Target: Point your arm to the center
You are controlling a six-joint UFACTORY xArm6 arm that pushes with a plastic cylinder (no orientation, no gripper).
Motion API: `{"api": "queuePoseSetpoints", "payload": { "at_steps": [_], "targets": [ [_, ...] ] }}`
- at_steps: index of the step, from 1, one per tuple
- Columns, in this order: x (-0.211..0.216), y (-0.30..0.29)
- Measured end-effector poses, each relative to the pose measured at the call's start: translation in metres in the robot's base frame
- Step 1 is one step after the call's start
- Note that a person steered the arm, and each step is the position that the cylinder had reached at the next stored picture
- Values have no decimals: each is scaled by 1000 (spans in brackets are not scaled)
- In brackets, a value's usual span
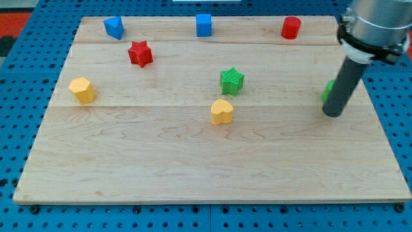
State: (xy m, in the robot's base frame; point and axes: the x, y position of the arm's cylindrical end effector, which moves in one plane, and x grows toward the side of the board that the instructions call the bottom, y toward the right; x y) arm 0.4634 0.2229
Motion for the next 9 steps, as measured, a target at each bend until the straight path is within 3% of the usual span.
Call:
{"api": "queuePoseSetpoints", "payload": {
  "at_steps": [2, 4, 8, 9],
  "targets": [
    [-47, -25],
    [-56, -98],
    [-97, -94],
    [-124, -77]
  ]
}}
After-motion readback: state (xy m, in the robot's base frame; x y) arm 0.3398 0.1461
